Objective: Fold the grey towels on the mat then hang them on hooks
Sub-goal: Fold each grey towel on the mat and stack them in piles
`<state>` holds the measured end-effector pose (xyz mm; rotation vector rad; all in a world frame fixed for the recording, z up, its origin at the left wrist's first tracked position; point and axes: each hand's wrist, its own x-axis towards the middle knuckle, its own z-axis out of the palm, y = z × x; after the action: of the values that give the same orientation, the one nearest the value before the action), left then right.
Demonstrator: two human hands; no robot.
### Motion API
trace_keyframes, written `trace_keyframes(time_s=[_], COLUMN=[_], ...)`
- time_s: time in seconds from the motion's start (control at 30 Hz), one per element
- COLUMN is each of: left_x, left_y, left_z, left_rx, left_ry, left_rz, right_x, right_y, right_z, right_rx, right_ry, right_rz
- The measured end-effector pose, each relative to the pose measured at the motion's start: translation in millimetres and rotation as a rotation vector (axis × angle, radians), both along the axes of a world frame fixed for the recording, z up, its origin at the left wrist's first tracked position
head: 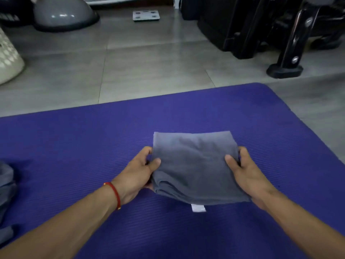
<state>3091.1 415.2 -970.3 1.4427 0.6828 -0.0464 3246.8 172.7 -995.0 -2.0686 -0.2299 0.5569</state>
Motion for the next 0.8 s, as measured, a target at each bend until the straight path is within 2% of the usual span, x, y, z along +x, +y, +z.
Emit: trace_keyframes(time_s=[0.1, 0.23, 0.33, 0.37, 0.4, 0.47, 0.5, 0.53, 0.6, 0.7, 0.8], left_x=[59.9, 153.8, 211.9, 218.9, 217.1, 190.5, 172.3, 160.1, 154.6, 163.6, 162.3], left_y=[10.2, 22.4, 39.6, 46.1, 54.5, 60.0, 58.1, 57.8, 60.1, 65.9, 68.0], left_z=[0.8, 6.4, -0.5, -9.4, -25.0, -69.6, -92.4, -110.5, -133.2, -134.0, -135.7], left_rx=[0.038, 0.038, 0.089, 0.202, 0.404, 0.945, 1.152, 1.267, 1.335, 1.362, 1.362], left_ry=[-0.069, -0.114, -0.143, -0.125, -0.051, 0.264, 0.382, 0.435, 0.420, 0.411, 0.434], left_rz=[0.031, 0.178, 0.310, 0.342, 0.325, 0.133, -0.001, -0.116, -0.180, -0.151, -0.140], right_x=[64.7, 153.3, 208.9, 221.5, 231.0, 240.3, 239.0, 237.0, 233.2, 231.3, 225.3], right_y=[20.5, 54.2, 73.9, 80.4, 86.9, 98.0, 104.2, 112.5, 135.8, 177.8, 206.0], right_z=[9.8, 29.2, 30.0, 28.0, 22.2, 6.1, -4.8, -15.5, -31.3, -42.8, -68.8], right_rx=[0.028, 0.032, -0.066, -0.163, -0.288, -0.534, -0.618, -0.673, -0.769, -0.806, -0.792], right_ry=[-0.127, -0.174, -0.284, -0.327, -0.365, -0.416, -0.451, -0.501, -0.594, -0.698, -0.685], right_rz=[-0.028, -0.073, -0.051, -0.019, 0.014, 0.079, 0.114, 0.156, 0.264, 0.362, 0.393])
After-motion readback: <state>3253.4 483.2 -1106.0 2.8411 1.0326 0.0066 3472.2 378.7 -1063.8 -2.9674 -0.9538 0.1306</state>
